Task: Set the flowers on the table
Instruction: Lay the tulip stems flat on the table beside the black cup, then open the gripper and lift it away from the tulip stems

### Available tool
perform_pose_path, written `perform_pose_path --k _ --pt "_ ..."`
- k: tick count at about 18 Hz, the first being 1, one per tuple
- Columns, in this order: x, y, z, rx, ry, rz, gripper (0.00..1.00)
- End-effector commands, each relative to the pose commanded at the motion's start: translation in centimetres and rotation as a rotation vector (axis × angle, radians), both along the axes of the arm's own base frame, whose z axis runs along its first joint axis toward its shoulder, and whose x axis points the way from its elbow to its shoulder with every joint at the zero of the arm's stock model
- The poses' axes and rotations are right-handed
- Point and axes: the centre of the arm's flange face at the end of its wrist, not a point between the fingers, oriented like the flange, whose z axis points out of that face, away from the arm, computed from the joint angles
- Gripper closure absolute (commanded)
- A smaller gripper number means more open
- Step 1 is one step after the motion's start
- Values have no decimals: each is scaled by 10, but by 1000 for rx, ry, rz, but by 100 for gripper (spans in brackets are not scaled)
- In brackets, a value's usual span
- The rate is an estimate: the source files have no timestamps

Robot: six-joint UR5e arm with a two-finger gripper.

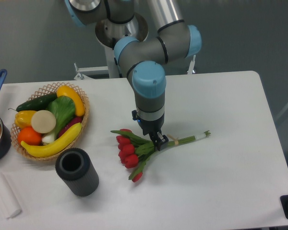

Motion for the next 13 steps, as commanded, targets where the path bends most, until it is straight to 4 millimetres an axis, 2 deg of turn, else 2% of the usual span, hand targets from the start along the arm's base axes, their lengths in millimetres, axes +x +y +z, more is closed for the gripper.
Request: perform_pose_path --k 2,6,8,10,13 --pt "-5 1 24 68 29 124 0" --pt "-16 6 57 130 57 140 0" --pt "-27 6 84 206 49 148 0" --pt "-45 -8 112 252 22 176 0" --pt "-65 -24 136 288 10 181 0"
